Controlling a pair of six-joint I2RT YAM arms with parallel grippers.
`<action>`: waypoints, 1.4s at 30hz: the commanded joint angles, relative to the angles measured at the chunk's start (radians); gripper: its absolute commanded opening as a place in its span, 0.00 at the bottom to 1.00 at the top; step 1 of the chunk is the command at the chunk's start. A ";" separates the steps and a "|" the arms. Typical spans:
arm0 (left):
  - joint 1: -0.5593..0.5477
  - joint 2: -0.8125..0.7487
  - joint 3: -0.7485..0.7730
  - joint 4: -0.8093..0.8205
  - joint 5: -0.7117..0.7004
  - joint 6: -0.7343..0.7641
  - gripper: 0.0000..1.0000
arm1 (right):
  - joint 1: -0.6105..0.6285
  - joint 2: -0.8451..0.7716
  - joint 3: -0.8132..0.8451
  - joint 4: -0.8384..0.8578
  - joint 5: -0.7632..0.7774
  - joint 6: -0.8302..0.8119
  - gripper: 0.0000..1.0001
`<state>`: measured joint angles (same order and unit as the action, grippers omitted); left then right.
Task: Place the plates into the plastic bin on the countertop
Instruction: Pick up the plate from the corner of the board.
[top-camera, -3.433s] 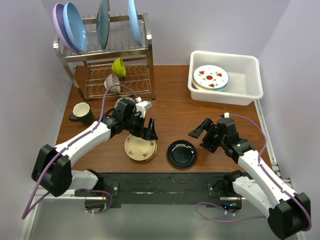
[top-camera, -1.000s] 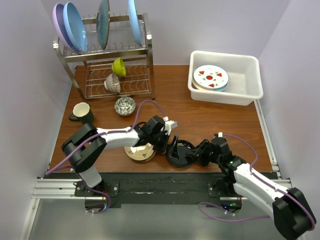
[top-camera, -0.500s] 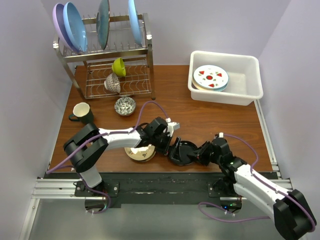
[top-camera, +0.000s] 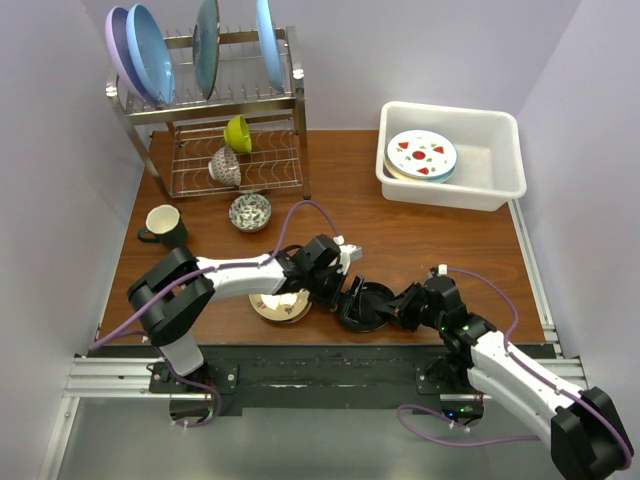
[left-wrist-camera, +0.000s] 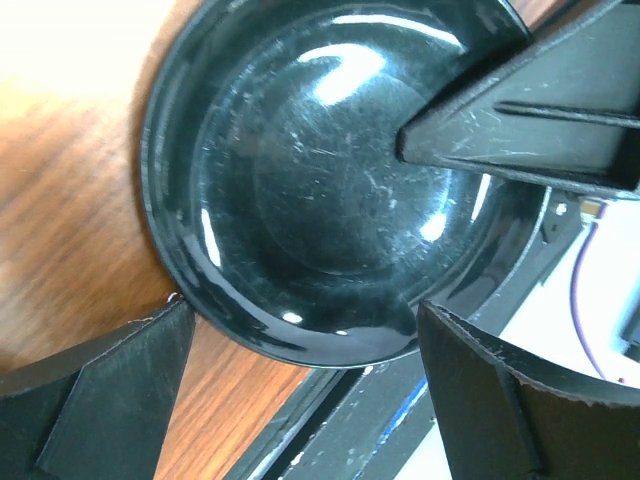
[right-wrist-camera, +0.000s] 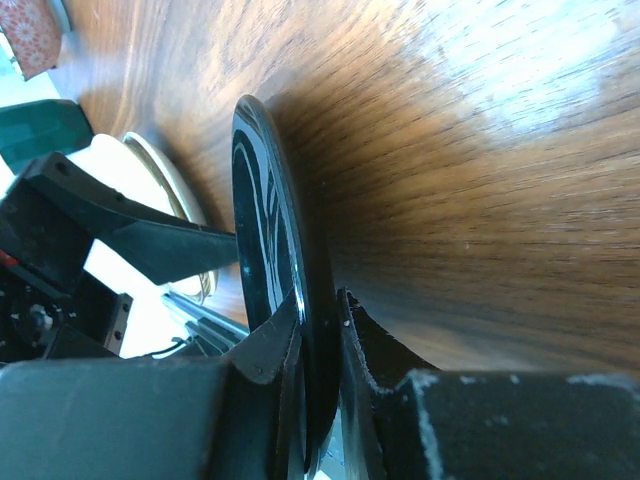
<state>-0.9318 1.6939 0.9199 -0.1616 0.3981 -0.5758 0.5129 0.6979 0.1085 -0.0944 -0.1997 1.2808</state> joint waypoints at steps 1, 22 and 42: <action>-0.006 -0.057 0.074 -0.059 -0.086 0.059 0.98 | 0.010 0.006 0.052 -0.061 0.011 -0.032 0.00; 0.014 -0.197 0.243 -0.320 -0.376 0.198 1.00 | 0.009 0.164 0.238 -0.068 0.032 -0.121 0.00; 0.245 -0.338 0.312 -0.498 -0.436 0.321 1.00 | 0.009 0.592 0.753 -0.067 -0.023 -0.258 0.00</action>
<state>-0.7048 1.4055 1.1709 -0.6296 -0.0143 -0.3016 0.5171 1.2663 0.7544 -0.1734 -0.2016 1.0557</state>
